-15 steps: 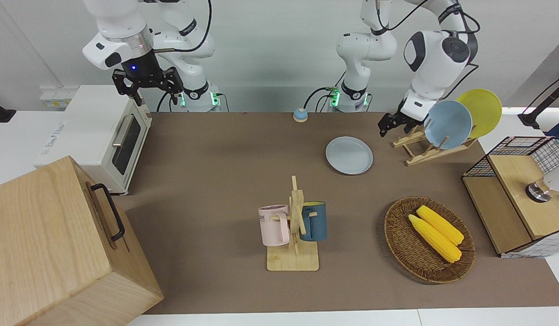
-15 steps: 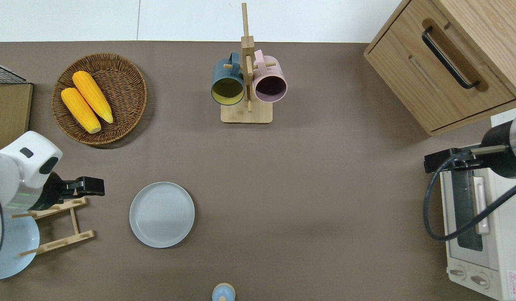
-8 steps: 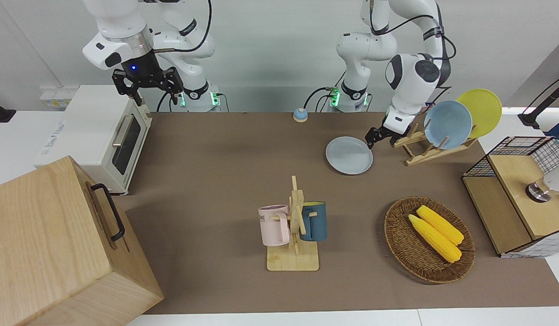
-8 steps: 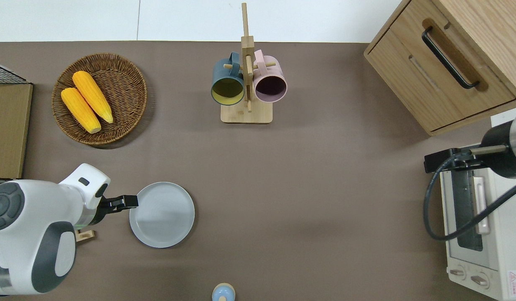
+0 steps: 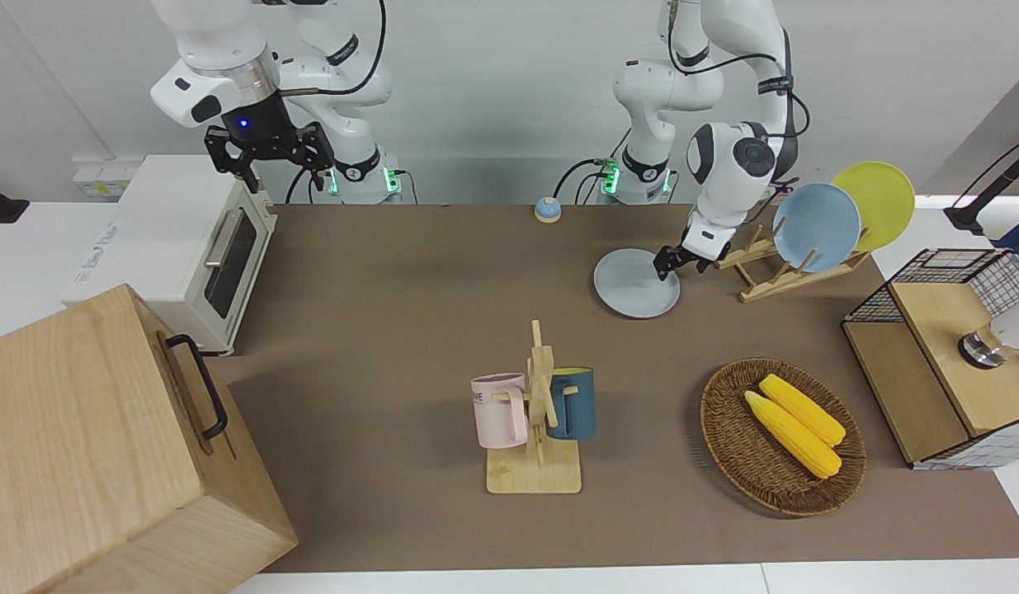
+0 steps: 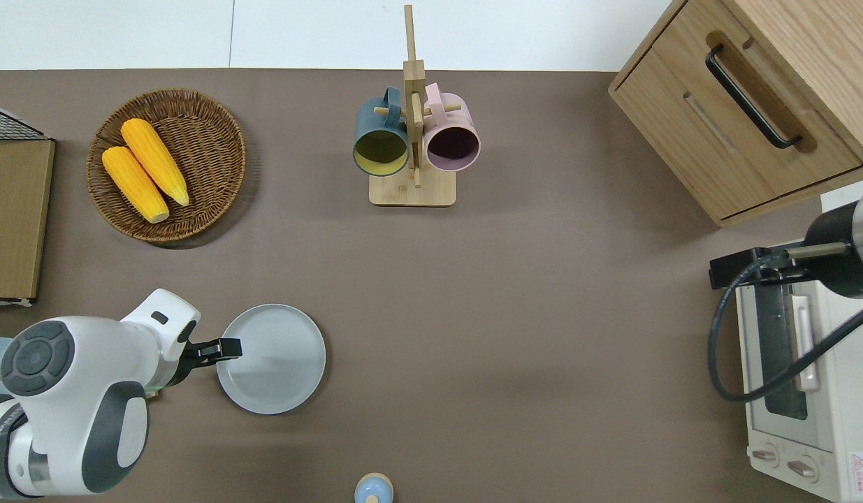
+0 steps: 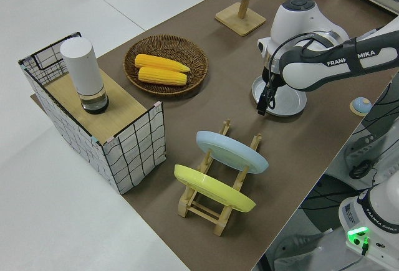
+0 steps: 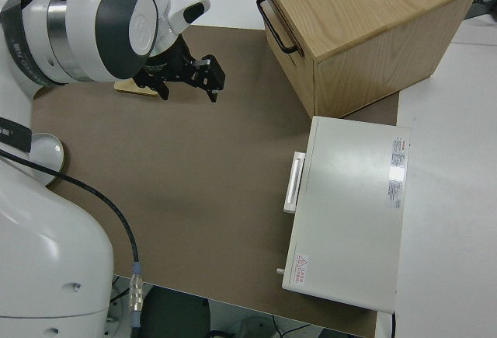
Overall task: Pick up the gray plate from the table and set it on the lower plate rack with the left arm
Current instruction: 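Close the left gripper on the gray plate's rim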
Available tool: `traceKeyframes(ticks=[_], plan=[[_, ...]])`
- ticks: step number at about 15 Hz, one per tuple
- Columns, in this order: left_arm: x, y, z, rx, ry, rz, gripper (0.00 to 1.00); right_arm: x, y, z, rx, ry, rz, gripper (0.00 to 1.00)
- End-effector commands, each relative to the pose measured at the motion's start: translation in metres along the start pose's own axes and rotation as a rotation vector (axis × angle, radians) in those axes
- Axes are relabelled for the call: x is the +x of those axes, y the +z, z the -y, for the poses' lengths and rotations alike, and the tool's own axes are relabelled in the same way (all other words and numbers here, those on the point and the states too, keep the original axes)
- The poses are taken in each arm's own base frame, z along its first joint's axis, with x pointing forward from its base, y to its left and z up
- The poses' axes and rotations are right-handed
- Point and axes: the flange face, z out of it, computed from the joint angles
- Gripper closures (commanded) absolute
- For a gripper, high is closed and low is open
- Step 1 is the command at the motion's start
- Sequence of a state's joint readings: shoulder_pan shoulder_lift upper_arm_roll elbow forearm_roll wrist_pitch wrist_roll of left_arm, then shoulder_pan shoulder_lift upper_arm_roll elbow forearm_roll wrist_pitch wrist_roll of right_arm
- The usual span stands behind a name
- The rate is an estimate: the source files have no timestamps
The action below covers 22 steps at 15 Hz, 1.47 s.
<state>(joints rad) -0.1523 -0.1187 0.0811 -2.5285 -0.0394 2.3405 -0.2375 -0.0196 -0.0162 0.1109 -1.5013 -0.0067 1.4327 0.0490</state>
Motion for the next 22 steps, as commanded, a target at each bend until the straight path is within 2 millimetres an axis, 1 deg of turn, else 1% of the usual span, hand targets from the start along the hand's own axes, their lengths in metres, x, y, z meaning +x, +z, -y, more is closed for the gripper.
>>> traceKeyframes(ticks=[1, 2, 3, 5, 6, 7, 9, 10, 22], plan=[[-0.0006, 0.0158, -0.0041, 0.002, -0.005, -0.015, 0.02, -0.0025, -0.0031, -0.0014, 0.018, 0.013, 0.007, 0.011], [-0.0012, 0.0159, -0.0061, 0.002, -0.001, -0.015, 0.09, -0.0025, -0.0031, -0.0014, 0.018, 0.013, 0.007, 0.013], [-0.0014, 0.016, -0.0067, 0.003, 0.001, -0.015, 0.24, -0.0025, -0.0031, -0.0014, 0.018, 0.013, 0.007, 0.011], [-0.001, 0.0148, -0.0069, 0.002, -0.002, -0.016, 0.66, -0.0025, -0.0031, -0.0014, 0.018, 0.013, 0.007, 0.011], [-0.001, 0.0148, -0.0069, 0.002, -0.007, -0.016, 0.79, -0.0025, -0.0031, -0.0014, 0.018, 0.013, 0.007, 0.013], [-0.0012, 0.0149, -0.0068, 0.002, -0.008, -0.015, 0.9, -0.0025, -0.0031, -0.0014, 0.018, 0.013, 0.007, 0.011], [-0.002, 0.0126, -0.0075, 0.002, -0.007, -0.011, 0.98, -0.0025, -0.0031, -0.0014, 0.018, 0.013, 0.007, 0.013], [-0.0023, 0.0115, -0.0074, 0.002, -0.007, -0.011, 1.0, -0.0025, -0.0031, -0.0014, 0.018, 0.013, 0.007, 0.013], [-0.0015, 0.011, -0.0098, 0.002, -0.01, -0.013, 1.0, -0.0025, -0.0031, -0.0014, 0.018, 0.013, 0.007, 0.013]])
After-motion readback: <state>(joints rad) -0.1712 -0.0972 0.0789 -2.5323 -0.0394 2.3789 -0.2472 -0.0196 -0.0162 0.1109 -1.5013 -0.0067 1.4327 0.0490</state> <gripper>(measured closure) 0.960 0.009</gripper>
